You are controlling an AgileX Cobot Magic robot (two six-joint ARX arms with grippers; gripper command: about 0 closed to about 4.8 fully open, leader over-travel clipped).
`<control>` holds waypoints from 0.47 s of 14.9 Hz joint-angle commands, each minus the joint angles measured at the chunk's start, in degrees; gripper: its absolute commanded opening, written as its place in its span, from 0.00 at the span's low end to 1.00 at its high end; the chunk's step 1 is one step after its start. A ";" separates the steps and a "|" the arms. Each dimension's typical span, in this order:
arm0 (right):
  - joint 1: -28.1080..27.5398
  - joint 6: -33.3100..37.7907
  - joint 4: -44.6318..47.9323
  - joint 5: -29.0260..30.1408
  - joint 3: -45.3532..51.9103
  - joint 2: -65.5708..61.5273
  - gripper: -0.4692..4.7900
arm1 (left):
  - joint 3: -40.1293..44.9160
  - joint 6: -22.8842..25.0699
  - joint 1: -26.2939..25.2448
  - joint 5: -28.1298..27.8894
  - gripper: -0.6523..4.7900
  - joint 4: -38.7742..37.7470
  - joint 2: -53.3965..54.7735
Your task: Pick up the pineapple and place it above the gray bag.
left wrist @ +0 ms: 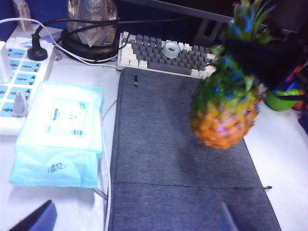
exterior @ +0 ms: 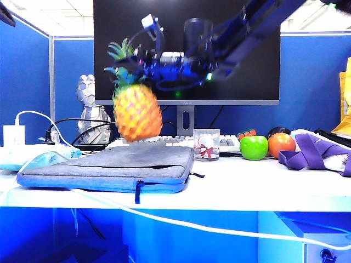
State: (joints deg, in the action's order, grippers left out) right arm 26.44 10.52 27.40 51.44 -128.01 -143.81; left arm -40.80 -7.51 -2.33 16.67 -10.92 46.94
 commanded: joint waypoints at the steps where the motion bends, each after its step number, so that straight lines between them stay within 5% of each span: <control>1: 0.22 2.25 12.74 -0.81 -0.61 -2.78 0.09 | -0.28 0.00 0.04 0.07 1.00 1.01 -0.09; 7: 0.37 10.12 21.99 -5.49 -0.61 -8.83 0.09 | 0.46 -0.02 0.04 0.09 1.00 0.94 0.17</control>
State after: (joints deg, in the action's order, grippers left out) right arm 26.50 20.18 46.92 46.48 -128.09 -153.05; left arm -40.56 -7.53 -2.33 16.67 -10.90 47.11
